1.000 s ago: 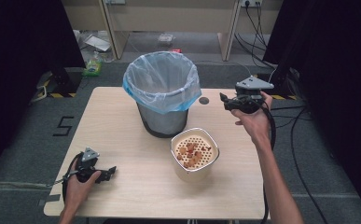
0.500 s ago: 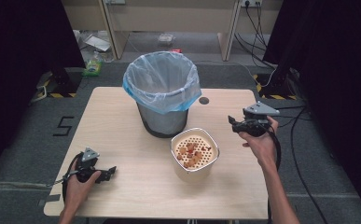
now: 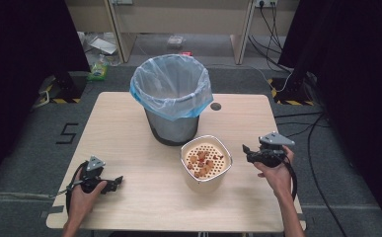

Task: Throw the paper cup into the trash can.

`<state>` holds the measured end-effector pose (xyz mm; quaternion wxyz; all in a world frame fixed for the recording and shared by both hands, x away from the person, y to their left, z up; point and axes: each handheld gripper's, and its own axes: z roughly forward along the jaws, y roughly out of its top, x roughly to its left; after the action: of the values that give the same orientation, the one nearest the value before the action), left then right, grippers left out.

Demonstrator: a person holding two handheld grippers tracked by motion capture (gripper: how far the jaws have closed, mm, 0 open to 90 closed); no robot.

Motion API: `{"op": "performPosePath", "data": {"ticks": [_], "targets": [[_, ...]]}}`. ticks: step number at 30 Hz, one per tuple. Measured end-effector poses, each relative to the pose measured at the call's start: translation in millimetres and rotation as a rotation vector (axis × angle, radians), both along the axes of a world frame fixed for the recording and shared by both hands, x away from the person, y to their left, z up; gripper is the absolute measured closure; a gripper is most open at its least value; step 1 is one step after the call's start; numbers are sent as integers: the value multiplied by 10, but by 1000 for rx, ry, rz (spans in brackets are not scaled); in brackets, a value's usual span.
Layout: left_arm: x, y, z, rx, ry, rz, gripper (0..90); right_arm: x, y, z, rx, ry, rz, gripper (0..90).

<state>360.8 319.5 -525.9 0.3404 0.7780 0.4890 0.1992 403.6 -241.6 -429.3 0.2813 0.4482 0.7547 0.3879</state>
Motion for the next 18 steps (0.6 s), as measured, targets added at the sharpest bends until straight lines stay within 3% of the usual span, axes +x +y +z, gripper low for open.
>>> {"op": "performPosePath", "data": {"ticks": [2, 4, 7, 9, 18], "targets": [[0, 0, 0, 0, 0, 0, 0, -13, -8, -56, 7, 10, -3, 306], [0, 0, 0, 0, 0, 0, 0, -35, -36, -223, 6, 63, -8, 302], [0, 0, 0, 0, 0, 0, 0, -73, -54, -321, 8, 85, -21, 300], [0, 0, 0, 0, 0, 0, 0, -123, -89, -438, -28, 121, -29, 291], [0, 0, 0, 0, 0, 0, 0, -245, -113, -654, -54, 203, -27, 266]]}}
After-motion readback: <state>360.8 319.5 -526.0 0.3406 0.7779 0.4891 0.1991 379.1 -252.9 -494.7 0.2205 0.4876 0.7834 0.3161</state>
